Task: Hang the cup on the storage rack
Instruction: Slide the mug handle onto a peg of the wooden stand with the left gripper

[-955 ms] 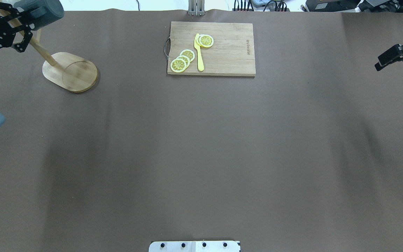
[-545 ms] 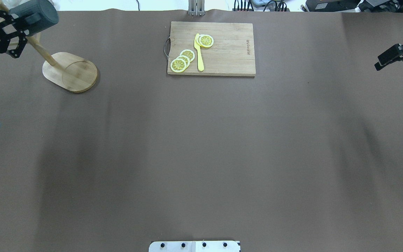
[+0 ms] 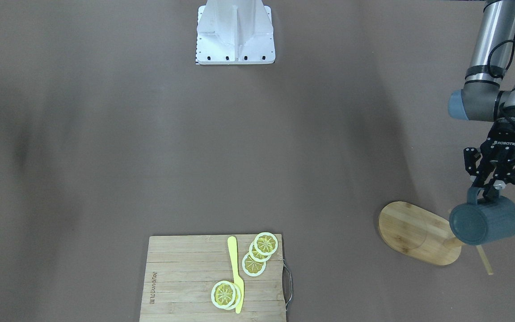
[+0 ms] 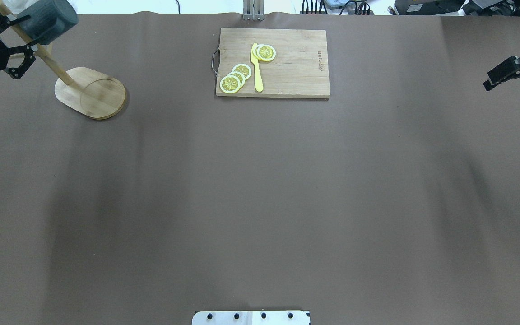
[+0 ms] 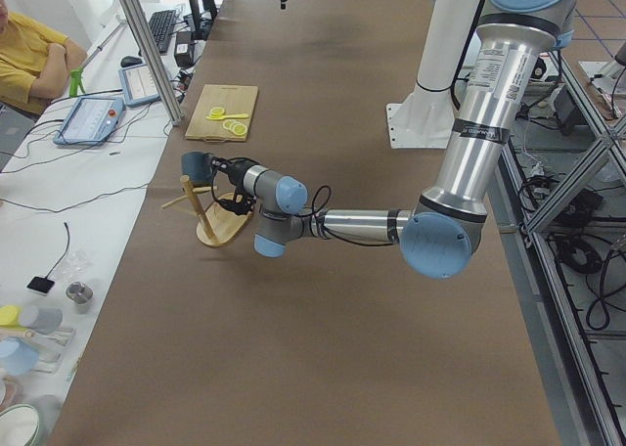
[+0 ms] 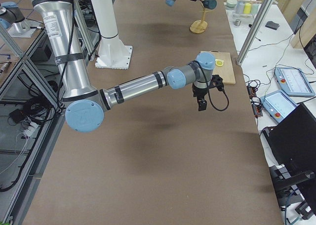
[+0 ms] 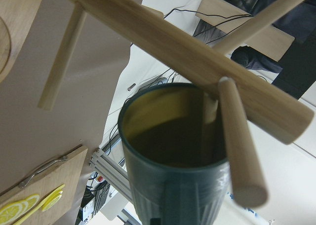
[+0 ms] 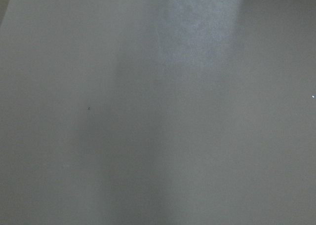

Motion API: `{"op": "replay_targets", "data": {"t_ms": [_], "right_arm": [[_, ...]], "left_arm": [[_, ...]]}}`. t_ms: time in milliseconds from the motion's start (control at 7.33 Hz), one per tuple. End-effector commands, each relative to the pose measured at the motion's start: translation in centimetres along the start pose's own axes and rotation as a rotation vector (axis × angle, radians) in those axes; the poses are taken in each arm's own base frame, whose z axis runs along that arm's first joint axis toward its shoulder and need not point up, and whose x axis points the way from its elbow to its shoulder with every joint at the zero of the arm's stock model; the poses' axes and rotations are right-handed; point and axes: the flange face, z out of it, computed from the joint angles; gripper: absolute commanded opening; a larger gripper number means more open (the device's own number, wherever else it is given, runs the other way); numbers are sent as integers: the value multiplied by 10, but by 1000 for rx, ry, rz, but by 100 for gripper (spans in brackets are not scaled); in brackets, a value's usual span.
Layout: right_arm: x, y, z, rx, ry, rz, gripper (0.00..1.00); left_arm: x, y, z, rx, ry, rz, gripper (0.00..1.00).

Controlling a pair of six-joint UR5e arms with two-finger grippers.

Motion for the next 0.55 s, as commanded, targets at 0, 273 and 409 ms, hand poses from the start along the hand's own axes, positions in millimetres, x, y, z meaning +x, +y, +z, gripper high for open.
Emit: {"op": "replay_targets", "data": {"t_ms": [0, 273, 409], "right_arm": [[-2, 0, 0, -3, -12, 0, 100], [5, 0, -7, 7, -10, 12, 100], [10, 0, -9, 9, -7, 19, 100]], "left_arm": [[-1, -2, -1, 4, -2, 5, 94], [-8, -13, -29, 0, -9, 151, 97], [-11, -23, -45, 1, -27, 276, 97]]}}
